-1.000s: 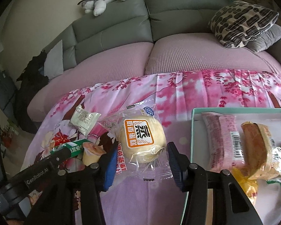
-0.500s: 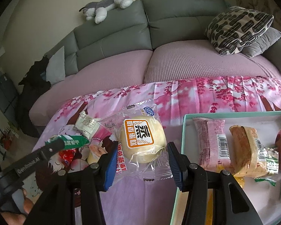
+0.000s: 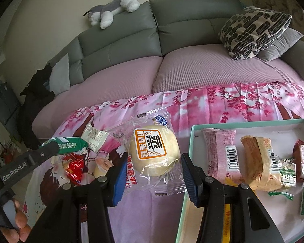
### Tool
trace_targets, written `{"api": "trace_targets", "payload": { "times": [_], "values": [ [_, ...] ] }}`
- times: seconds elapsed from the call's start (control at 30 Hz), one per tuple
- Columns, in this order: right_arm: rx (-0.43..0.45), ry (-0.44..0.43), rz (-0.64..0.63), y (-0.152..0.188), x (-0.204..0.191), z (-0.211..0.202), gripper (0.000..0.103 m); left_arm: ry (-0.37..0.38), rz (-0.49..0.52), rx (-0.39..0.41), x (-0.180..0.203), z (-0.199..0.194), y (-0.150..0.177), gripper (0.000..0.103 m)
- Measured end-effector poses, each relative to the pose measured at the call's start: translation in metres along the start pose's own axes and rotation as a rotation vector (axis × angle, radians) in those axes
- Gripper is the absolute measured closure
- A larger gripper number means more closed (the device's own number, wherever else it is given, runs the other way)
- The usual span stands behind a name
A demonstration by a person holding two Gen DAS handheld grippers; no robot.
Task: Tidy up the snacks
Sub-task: 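Grasp the steamed bun with the right gripper while the left grasps the green biscuit pack, then lift both packs and carry them over the tray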
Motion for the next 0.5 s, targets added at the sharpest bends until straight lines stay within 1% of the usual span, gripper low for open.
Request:
{"api": "trace_targets", "payload": {
  "times": [0.07,0.2,0.4,0.5],
  "values": [
    [0.004,0.003,0.004,-0.001,0.004,-0.002,0.050,0.006,-0.007,0.005,0.003,-0.001,-0.001,0.063],
    [0.008,0.017,0.022,-0.003,0.016,-0.005,0.050,0.047,-0.017,0.019,0.015,-0.004,-0.002,0.063],
    [0.019,0.061,0.072,-0.007,0.050,-0.013,0.050,0.097,0.037,0.030,0.049,-0.006,-0.003,0.063],
    [0.036,0.116,0.115,-0.010,0.081,-0.021,0.050,0.137,0.079,0.033,0.073,-0.006,0.000,0.063]
  ]
}}
Point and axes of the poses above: each gripper's, at about its wrist camera, not at the fingertips, and z roughly the way its jaws point, x to its right, y to its underside, the point moved 7 cm from there along z, roughly the way its jaws point, and after that the axes turned 9 degrees about y, right-handed, at the moved point
